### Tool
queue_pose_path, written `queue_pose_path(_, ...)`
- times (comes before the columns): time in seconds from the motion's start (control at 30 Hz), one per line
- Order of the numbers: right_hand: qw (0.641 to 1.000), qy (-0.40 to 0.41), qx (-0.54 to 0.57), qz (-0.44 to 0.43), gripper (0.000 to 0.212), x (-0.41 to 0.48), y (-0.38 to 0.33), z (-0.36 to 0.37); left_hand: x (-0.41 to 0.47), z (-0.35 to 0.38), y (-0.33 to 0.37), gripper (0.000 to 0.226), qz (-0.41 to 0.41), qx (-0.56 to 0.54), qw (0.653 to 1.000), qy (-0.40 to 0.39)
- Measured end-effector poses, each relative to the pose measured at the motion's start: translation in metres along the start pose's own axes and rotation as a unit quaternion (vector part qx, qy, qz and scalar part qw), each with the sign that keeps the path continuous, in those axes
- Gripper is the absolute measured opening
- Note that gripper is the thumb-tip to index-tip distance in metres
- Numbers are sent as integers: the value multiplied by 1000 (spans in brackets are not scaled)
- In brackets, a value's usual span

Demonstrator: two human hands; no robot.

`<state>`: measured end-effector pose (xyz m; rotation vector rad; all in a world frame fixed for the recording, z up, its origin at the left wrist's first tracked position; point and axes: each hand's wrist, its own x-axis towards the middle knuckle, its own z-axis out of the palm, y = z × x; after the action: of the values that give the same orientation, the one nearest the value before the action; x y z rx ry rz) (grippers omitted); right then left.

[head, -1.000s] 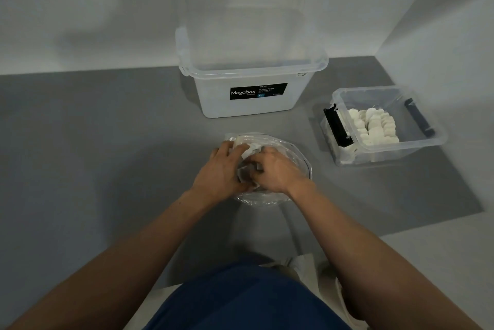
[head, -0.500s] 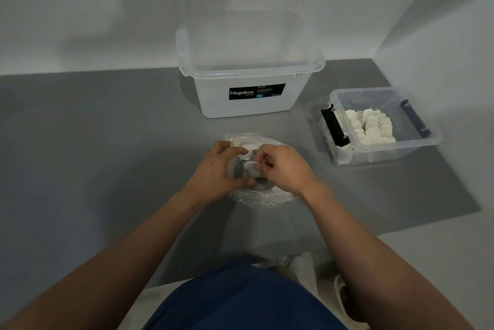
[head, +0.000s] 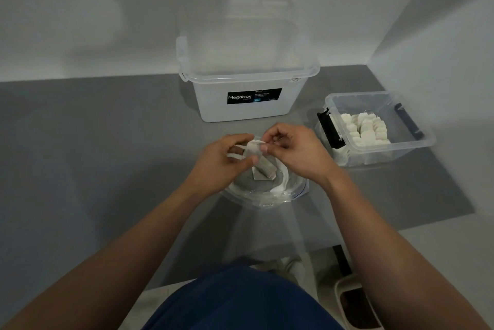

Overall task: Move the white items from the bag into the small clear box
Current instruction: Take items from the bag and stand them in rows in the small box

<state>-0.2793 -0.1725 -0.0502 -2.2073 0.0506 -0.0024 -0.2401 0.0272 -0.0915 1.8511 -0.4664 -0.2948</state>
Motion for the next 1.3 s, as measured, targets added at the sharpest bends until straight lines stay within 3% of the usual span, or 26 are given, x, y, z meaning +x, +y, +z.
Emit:
queue_pose_path(0.07, 1000, -3, 7, -10, 7, 2, -6, -1, 3, 0, 2, 19, -25, -66, 997, -15)
queue_pose_path(0.2, 999, 35, 1, 19, 10, 5, 4, 6, 7, 0, -2, 14, -71, -148, 986, 41)
queue_pose_path(0.3, 989, -19, -134, 55, 12, 3, 31, 21, 7, -3, -6, 13, -78, -162, 982, 56)
queue_pose_path(0.4, 950, -72, -289, 94, 23, 0, 57, 41, 6, -3, -10, 12, -71, -165, 983, 43)
queue_pose_path(0.5, 928, -73, -351, 101, 33, 3, 68, 53, 4, -1, -13, 13, -67, -166, 983, 33)
queue_pose_path(0.63, 927, -60, -355, 103, 31, 14, 70, 58, 5, 0, -15, 14, -68, -150, 986, 33)
queue_pose_path(0.8, 932, -101, -317, 145, 36, 22, 71, 58, 7, -2, -11, 15, -73, -171, 982, 34)
queue_pose_path(1.07, 938, -85, -311, 125, 44, 22, 70, 64, 6, -2, -10, 20, -79, -165, 983, 27)
queue_pose_path(1.3, 922, -56, -378, 68, 29, 20, 66, 67, 5, 0, -3, 29, -76, -158, 984, 12)
